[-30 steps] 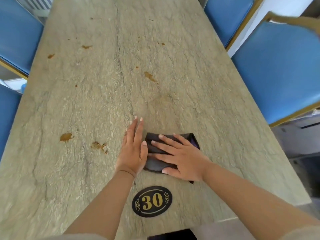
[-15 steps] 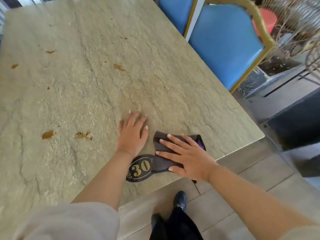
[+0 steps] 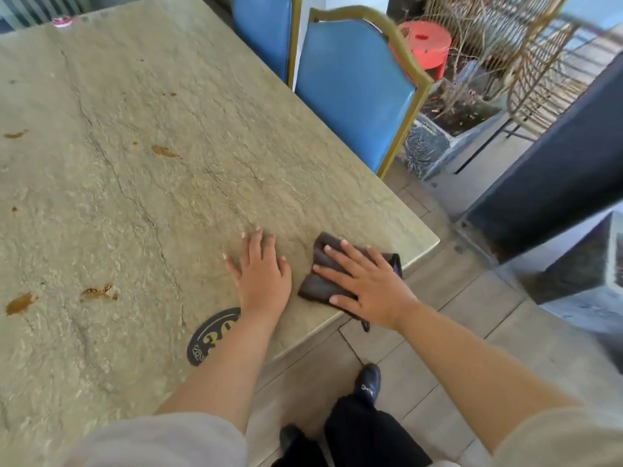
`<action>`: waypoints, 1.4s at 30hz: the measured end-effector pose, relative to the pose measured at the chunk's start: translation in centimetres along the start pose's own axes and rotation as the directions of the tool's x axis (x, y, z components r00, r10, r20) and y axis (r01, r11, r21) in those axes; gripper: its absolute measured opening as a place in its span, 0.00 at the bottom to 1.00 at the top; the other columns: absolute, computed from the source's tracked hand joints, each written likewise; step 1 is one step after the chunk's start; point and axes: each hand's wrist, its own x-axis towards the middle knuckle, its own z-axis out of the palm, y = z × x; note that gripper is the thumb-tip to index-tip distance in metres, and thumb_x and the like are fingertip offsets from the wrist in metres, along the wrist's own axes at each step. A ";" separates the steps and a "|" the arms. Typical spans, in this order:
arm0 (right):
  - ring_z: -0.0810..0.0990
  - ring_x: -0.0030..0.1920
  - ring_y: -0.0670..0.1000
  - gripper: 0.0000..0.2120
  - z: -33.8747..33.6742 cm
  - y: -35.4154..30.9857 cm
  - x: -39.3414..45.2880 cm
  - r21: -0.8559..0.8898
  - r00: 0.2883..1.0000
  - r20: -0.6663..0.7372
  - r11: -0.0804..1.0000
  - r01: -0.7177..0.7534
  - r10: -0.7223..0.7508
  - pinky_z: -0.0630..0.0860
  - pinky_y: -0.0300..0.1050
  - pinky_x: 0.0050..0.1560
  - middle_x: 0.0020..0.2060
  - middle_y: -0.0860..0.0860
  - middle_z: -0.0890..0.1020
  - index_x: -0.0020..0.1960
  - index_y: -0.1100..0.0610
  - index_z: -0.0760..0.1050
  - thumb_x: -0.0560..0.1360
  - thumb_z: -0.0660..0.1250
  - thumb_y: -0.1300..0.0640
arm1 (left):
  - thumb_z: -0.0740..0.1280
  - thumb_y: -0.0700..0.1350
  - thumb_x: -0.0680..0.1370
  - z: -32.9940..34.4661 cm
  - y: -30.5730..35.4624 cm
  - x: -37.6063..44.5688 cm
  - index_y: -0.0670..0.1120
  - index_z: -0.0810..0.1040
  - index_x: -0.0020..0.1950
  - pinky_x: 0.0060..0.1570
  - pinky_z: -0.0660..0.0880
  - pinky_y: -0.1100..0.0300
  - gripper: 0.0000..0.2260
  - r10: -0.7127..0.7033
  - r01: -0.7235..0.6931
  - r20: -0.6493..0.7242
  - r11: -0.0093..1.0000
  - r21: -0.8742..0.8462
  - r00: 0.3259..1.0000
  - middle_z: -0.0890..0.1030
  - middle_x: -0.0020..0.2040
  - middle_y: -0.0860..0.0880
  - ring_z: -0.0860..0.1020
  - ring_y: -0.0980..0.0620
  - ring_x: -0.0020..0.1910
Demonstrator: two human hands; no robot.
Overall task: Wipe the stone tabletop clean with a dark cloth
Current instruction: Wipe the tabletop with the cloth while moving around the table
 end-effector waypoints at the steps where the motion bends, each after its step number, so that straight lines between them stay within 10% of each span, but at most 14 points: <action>1: 0.37 0.77 0.50 0.27 -0.3 1.4 0.6 0.008 0.993 -0.008 0.993 -0.116 0.116 0.38 0.55 0.74 0.78 0.43 0.44 0.76 0.36 0.44 0.78 0.42 0.34 | 0.55 0.48 0.81 0.1 0.4 0.2 0.48 0.60 0.78 0.73 0.39 0.35 0.24 -0.019 0.019 0.001 1.000 0.009 1.000 0.54 0.80 0.50 0.47 0.47 0.79; 7: 0.32 0.75 0.59 0.30 -2.1 4.2 8.9 0.132 0.813 0.025 0.804 -0.579 0.582 0.37 0.67 0.71 0.78 0.49 0.40 0.77 0.41 0.42 0.78 0.41 0.34 | 0.53 0.49 0.82 0.6 3.1 4.0 0.50 0.58 0.78 0.71 0.41 0.30 0.23 -0.032 0.030 0.032 0.998 0.053 0.999 0.54 0.79 0.55 0.46 0.46 0.79; 10: 0.38 0.77 0.58 0.30 -1.8 4.3 9.4 0.014 0.985 -0.081 0.988 -0.153 0.153 0.41 0.66 0.72 0.78 0.49 0.46 0.77 0.42 0.47 0.78 0.44 0.34 | 0.53 0.50 0.82 0.0 3.4 6.8 0.54 0.60 0.77 0.72 0.42 0.32 0.22 -0.042 0.040 0.030 0.997 0.069 0.999 0.54 0.79 0.56 0.48 0.48 0.79; 14: 0.43 0.77 0.52 0.29 -2.3 10.4 10.8 -0.069 0.957 -0.058 0.957 0.281 -0.285 0.40 0.60 0.73 0.77 0.44 0.51 0.76 0.37 0.52 0.77 0.48 0.32 | 0.49 0.60 0.80 -0.6 2.4 8.6 0.64 0.49 0.77 0.70 0.36 0.30 0.26 -0.220 0.210 0.044 0.963 0.170 0.974 0.45 0.80 0.56 0.39 0.46 0.79; 21: 0.36 0.76 0.59 0.31 -4.7 9.7 22.5 0.038 0.957 -0.059 0.958 -0.283 0.285 0.40 0.66 0.71 0.78 0.51 0.43 0.77 0.44 0.44 0.78 0.41 0.34 | 0.47 0.63 0.79 0.3 2.0 8.9 0.56 0.42 0.79 0.72 0.36 0.34 0.32 -0.375 0.379 -0.052 0.913 0.154 0.925 0.41 0.80 0.54 0.34 0.51 0.77; 25: 0.42 0.77 0.57 0.30 -3.7 5.3 24.4 -0.035 0.974 -0.097 0.979 0.201 -0.203 0.46 0.65 0.72 0.78 0.49 0.50 0.77 0.44 0.52 0.77 0.45 0.35 | 0.49 0.59 0.80 0.5 1.7 8.9 0.50 0.47 0.80 0.73 0.36 0.37 0.31 -0.511 0.522 -0.132 0.850 0.072 0.849 0.43 0.80 0.51 0.36 0.48 0.78; 29: 0.46 0.78 0.50 0.26 -4.8 7.9 27.6 -0.077 0.773 -0.031 0.773 0.630 -0.633 0.46 0.57 0.73 0.77 0.44 0.53 0.76 0.38 0.53 0.78 0.48 0.35 | 0.47 0.59 0.78 0.5 1.6 9.3 0.50 0.45 0.80 0.74 0.39 0.37 0.32 -0.538 0.545 -0.093 0.834 0.080 0.838 0.41 0.80 0.50 0.35 0.47 0.78; 33: 0.43 0.77 0.53 0.27 -6.1 6.7 34.4 0.003 0.988 -0.109 0.994 0.112 -0.111 0.45 0.61 0.73 0.78 0.47 0.49 0.76 0.40 0.50 0.79 0.45 0.35 | 0.47 0.59 0.78 0.3 1.8 9.4 0.50 0.43 0.80 0.74 0.36 0.37 0.32 -0.534 0.541 -0.090 0.836 0.088 0.840 0.39 0.80 0.49 0.32 0.46 0.77; 36: 0.36 0.76 0.58 0.29 -6.5 1.6 37.7 0.037 0.993 -0.042 0.993 -0.113 0.115 0.40 0.66 0.72 0.78 0.50 0.41 0.77 0.44 0.44 0.79 0.42 0.37 | 0.45 0.59 0.78 0.3 1.8 9.5 0.50 0.44 0.80 0.74 0.37 0.37 0.32 -0.535 0.542 -0.091 0.834 0.104 0.840 0.40 0.80 0.49 0.33 0.45 0.77; 39: 0.35 0.76 0.56 0.28 -6.0 -3.0 37.3 -0.017 0.969 0.003 0.969 0.246 -0.246 0.38 0.65 0.72 0.78 0.48 0.41 0.77 0.43 0.44 0.79 0.43 0.37 | 0.49 0.58 0.77 0.4 1.7 9.5 0.48 0.50 0.80 0.74 0.41 0.35 0.32 -0.534 0.542 -0.093 0.834 0.105 0.840 0.46 0.81 0.47 0.39 0.43 0.78; 42: 0.43 0.77 0.51 0.26 -5.6 -2.3 36.0 -0.025 0.697 0.024 0.697 0.717 -0.716 0.43 0.60 0.74 0.78 0.44 0.51 0.76 0.41 0.54 0.79 0.48 0.37 | 0.50 0.57 0.76 0.6 1.6 9.5 0.48 0.53 0.80 0.73 0.43 0.34 0.33 -0.542 0.548 -0.081 0.829 0.113 0.836 0.51 0.80 0.47 0.42 0.42 0.79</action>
